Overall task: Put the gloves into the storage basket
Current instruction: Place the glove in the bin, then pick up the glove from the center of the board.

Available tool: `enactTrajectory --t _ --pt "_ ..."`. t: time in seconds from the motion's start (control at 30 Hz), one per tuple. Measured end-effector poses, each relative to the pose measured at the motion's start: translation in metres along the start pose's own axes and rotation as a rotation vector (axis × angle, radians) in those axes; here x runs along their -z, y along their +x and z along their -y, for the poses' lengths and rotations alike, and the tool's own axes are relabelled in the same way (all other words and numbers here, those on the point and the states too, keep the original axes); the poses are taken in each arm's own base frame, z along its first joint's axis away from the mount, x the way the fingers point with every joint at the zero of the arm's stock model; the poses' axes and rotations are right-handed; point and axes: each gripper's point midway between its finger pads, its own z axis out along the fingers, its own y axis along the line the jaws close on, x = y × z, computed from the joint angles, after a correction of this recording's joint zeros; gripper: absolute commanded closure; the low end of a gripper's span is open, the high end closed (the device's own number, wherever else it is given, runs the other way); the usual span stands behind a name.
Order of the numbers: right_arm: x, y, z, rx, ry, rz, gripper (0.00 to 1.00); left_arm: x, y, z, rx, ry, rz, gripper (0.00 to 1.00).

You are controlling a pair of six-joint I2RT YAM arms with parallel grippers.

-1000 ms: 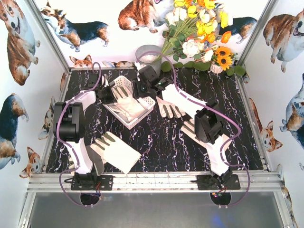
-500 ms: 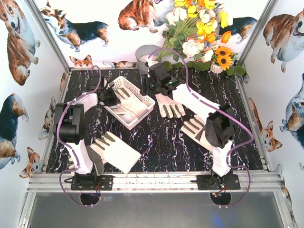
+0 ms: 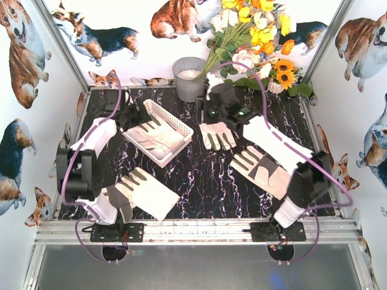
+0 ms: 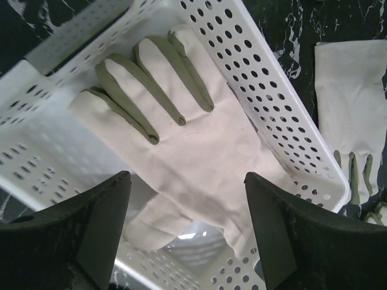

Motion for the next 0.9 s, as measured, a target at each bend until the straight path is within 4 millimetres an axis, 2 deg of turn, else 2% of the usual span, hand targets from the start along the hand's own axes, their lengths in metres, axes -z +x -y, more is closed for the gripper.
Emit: enactTrajectory --t 0.13,0.23,0.43,0.53,0.67,0.8,0.9 --pt "0.031 0.003 0.012 -0.020 0.007 0.032 0.40 0.024 -0.010 0.000 -0.041 -0.028 0.046 0.28" --pt "0.054 0.008 0.024 -0.046 0.013 0.057 0.40 0.050 -0.010 -0.003 -0.064 -0.054 0.095 0.25" --pt "0.091 0.048 0.058 -0.109 0.070 0.059 0.38 0.127 0.021 -0.016 -0.037 -0.104 0.185 0.24" --pt "0.107 0.069 0.071 -0.123 0.105 0.056 0.37 0.150 0.045 -0.024 0.021 -0.134 0.171 0.25" --pt "0.124 0.082 0.077 -0.130 0.126 0.073 0.37 0.158 0.094 -0.043 0.147 -0.204 0.058 0.32" --pt "0.132 0.089 0.078 -0.158 0.126 0.090 0.37 0.154 0.141 -0.061 0.298 -0.277 -0.048 0.46" --pt "0.129 0.096 0.079 -0.190 0.125 0.078 0.37 0.147 0.171 -0.074 0.408 -0.342 -0.114 0.46"
